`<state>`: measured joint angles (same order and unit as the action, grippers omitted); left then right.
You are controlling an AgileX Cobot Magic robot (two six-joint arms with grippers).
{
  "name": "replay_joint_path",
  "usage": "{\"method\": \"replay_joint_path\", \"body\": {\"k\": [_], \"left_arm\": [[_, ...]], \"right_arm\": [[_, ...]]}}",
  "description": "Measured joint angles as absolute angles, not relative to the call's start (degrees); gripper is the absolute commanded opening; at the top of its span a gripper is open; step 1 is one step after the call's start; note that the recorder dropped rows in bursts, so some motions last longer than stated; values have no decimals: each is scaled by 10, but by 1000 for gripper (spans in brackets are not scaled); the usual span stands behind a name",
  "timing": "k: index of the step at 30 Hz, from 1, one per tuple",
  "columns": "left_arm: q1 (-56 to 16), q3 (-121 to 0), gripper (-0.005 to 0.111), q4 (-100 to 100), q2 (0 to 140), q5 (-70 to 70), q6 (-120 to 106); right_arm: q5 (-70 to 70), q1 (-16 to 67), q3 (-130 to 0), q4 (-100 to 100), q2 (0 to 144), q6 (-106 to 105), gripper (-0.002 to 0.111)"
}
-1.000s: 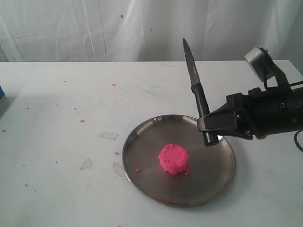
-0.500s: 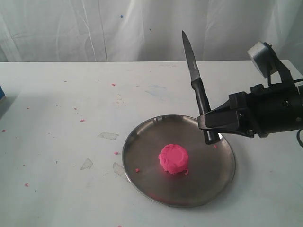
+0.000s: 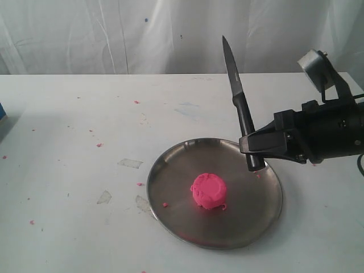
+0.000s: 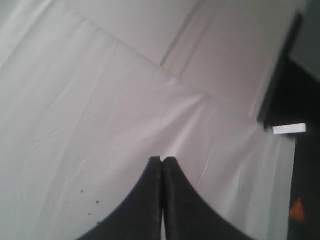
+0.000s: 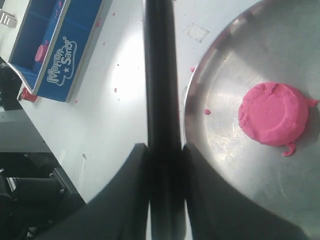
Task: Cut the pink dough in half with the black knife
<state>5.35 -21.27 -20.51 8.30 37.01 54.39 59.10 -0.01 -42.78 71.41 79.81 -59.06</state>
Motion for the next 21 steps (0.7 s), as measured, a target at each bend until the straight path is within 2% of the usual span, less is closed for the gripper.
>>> {"method": "replay_joint_path", "body": {"k": [5, 10, 16, 21], "left_arm": [[54, -273, 0, -462, 227, 376, 588], [54, -274, 0, -538, 398, 414, 622], [51, -274, 0, -642, 573, 575, 640], [-15, -275, 0, -664, 684, 621, 611]], "right_arm": [[589, 0, -428, 714, 798, -591, 0], [588, 0, -428, 709, 798, -591, 0], [585, 0, -428, 700, 798, -594, 0], [566, 14, -428, 664, 798, -595, 0]]}}
